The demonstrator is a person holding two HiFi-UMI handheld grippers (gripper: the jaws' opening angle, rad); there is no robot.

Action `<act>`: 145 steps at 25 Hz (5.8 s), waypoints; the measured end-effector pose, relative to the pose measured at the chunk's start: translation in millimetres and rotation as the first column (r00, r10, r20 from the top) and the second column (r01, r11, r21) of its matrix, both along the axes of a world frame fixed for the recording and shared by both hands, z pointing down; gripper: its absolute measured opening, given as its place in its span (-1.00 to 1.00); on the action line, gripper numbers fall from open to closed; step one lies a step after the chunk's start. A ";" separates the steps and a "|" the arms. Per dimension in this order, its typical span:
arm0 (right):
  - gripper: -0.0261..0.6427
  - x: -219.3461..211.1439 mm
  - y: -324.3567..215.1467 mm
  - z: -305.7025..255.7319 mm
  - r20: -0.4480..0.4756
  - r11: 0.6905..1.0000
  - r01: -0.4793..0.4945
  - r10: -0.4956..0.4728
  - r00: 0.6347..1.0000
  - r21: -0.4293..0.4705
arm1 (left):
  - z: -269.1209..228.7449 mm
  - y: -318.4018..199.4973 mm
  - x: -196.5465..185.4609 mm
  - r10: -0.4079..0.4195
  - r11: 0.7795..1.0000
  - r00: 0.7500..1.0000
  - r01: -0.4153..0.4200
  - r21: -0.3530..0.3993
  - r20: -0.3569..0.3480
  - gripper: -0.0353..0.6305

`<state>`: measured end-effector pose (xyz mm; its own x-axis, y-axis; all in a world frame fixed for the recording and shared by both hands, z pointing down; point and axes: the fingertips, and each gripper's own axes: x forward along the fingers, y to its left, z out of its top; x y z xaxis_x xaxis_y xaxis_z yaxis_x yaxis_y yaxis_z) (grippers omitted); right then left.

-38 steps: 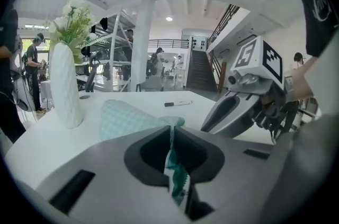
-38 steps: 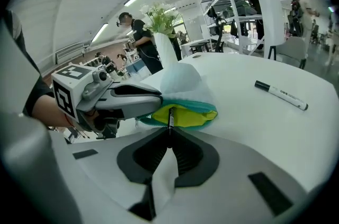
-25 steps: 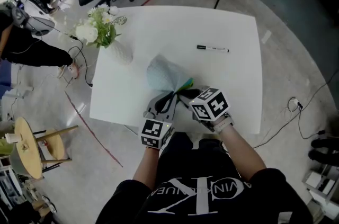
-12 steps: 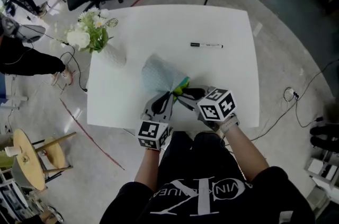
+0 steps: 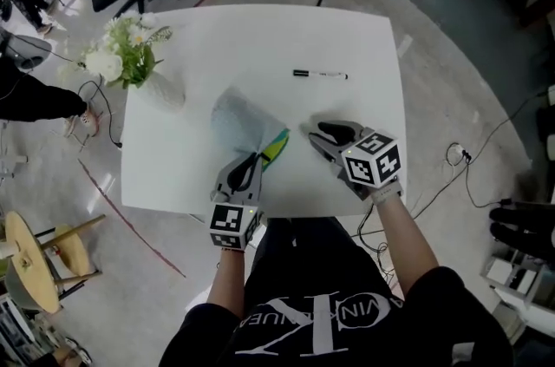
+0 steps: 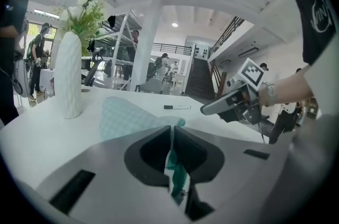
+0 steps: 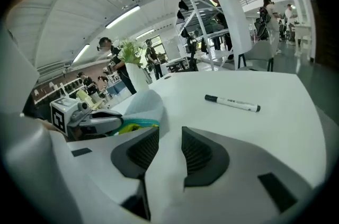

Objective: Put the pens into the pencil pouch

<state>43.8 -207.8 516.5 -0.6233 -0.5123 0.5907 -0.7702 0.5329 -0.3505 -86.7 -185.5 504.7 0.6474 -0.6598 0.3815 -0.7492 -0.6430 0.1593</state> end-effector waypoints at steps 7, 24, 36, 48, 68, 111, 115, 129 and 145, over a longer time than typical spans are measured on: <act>-0.49 41.0 -38.9 0.9 -0.138 0.996 0.078 -0.071 0.988 0.044 | -1.0 -8.8 -7.0 -0.128 0.992 0.991 0.129 -0.007 0.027 -0.82; -0.45 108.6 -131.0 48.7 -0.373 0.979 0.191 -0.151 0.916 0.072 | 0.0 -10.8 3.6 -0.295 0.955 0.952 0.296 0.000 0.082 -0.82; -0.68 93.1 -105.1 56.9 -0.296 0.953 0.303 -0.298 0.908 -0.030 | 2.4 -9.6 5.1 -0.318 0.948 0.945 0.319 -0.011 0.079 -0.82; -0.69 30.0 2.9 -1.8 0.062 0.906 0.418 -0.415 0.908 -0.065 | 4.7 -25.5 -0.5 -0.322 0.945 0.946 0.323 -0.043 0.029 -0.82; -0.69 -43.7 21.5 32.7 0.015 0.892 0.378 -0.387 0.922 -0.249 | 0.8 -23.9 10.0 -0.195 0.980 0.980 0.196 -0.030 0.033 -0.82; -0.77 -36.2 3.0 -4.9 0.116 0.981 0.187 -0.180 0.977 -0.053 | 26.7 9.5 14.4 -0.096 0.980 0.995 0.100 -0.175 0.027 -0.65; -0.84 -36.7 -4.7 -12.6 0.139 0.988 0.156 -0.153 0.978 -0.015 | 23.7 12.2 6.0 -0.117 0.975 0.993 0.111 -0.194 -0.019 -0.39; -0.89 -24.6 -29.1 -75.2 0.186 0.974 0.079 -0.120 0.975 0.210 | -55.4 7.5 -66.6 -0.316 0.947 0.948 0.317 0.044 -0.042 -0.88; -0.89 -39.7 -35.3 -146.2 0.184 0.897 0.101 -0.197 0.963 0.431 | -144.5 -3.5 -108.9 -0.427 0.860 0.896 0.443 0.253 -0.121 -0.88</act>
<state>4.1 -243.1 370.3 -0.7994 -0.5711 0.1864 -0.6005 0.7683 -0.2214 -195.5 -188.9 360.2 0.2863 -0.9504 0.1211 -0.9571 -0.2780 0.0810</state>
